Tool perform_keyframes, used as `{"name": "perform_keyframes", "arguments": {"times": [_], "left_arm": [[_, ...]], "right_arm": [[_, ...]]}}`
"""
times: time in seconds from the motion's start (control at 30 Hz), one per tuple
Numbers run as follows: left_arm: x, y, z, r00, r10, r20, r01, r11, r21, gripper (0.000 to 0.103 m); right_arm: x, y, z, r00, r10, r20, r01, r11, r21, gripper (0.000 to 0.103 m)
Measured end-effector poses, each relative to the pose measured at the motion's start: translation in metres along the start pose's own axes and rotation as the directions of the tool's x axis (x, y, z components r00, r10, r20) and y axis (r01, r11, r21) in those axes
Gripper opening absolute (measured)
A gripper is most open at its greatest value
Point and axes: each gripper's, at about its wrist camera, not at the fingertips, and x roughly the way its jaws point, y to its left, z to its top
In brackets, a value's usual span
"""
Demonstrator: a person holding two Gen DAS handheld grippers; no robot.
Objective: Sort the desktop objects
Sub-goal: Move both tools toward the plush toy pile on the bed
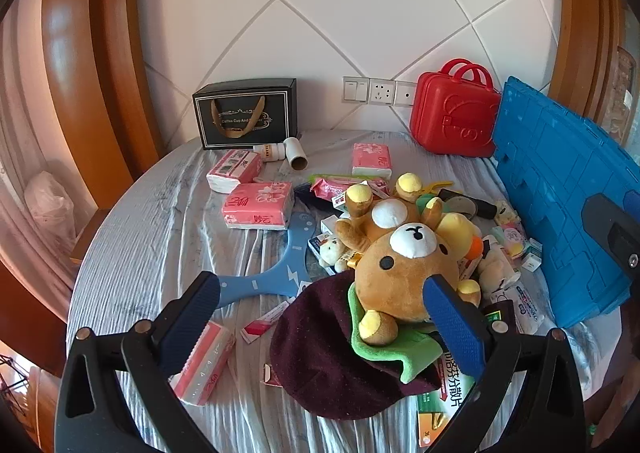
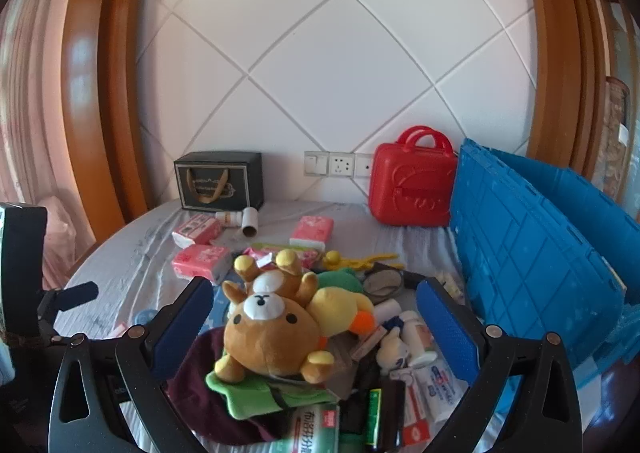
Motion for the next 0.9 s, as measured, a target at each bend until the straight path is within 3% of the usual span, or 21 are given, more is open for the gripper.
{"name": "perform_keyframes", "arguments": {"times": [0.9], "left_arm": [[0.043,-0.006,0.002,0.998,-0.04,-0.039,0.041,0.999,0.03,0.103]], "right_arm": [[0.031,-0.01,-0.015,0.997,-0.055,-0.045,0.056,0.998,0.01,0.103]]}}
